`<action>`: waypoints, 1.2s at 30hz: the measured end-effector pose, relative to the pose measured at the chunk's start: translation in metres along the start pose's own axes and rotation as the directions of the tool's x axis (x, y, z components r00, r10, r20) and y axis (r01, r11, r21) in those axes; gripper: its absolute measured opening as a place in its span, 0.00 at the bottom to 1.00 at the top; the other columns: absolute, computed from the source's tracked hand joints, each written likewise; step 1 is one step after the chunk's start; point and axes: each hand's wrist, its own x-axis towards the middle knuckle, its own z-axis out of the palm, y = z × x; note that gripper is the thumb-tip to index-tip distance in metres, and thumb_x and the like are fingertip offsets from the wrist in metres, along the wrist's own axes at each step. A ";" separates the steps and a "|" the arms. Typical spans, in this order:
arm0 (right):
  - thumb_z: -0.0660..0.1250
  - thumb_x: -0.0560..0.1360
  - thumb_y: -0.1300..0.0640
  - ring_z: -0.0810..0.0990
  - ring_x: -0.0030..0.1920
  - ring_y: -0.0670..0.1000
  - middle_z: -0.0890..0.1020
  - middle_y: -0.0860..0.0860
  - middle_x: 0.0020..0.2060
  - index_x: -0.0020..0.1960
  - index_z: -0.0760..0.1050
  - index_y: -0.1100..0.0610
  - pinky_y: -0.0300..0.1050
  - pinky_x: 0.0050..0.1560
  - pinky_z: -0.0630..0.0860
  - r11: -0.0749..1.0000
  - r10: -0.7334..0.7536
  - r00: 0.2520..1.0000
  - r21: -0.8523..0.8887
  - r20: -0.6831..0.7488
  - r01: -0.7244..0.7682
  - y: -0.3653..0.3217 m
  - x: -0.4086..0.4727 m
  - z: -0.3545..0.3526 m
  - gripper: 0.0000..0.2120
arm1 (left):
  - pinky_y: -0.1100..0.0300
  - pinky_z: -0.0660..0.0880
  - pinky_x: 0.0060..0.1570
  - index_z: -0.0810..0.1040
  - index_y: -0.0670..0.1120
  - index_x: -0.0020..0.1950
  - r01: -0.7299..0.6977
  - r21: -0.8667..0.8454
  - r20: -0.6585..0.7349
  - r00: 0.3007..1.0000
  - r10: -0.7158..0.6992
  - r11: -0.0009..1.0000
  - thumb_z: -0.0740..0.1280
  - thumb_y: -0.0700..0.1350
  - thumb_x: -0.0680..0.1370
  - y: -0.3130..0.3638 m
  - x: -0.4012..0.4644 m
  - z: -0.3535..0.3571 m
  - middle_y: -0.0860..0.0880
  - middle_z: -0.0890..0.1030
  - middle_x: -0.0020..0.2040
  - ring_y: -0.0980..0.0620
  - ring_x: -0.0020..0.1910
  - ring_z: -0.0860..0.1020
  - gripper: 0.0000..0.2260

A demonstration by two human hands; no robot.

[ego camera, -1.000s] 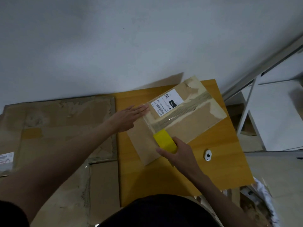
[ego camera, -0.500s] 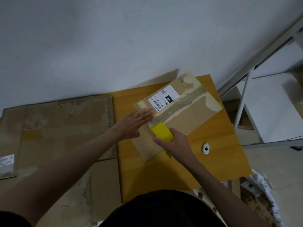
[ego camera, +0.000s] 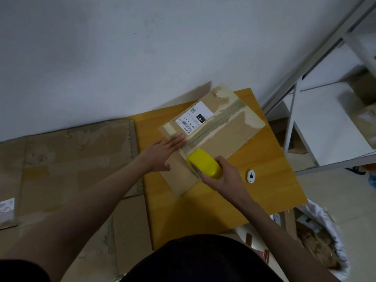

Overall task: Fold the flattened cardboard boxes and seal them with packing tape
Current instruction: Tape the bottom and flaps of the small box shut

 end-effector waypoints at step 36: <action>0.75 0.69 0.50 0.76 0.43 0.44 0.76 0.44 0.46 0.60 0.68 0.48 0.48 0.36 0.74 0.984 0.017 1.000 -0.175 -0.008 -0.018 0.042 -0.047 -0.023 0.24 | 0.37 0.43 0.76 0.31 0.49 0.79 -0.024 0.043 -0.028 0.999 0.025 0.999 0.66 0.66 0.72 0.069 -0.005 0.013 0.53 0.29 0.79 0.55 0.78 0.33 0.53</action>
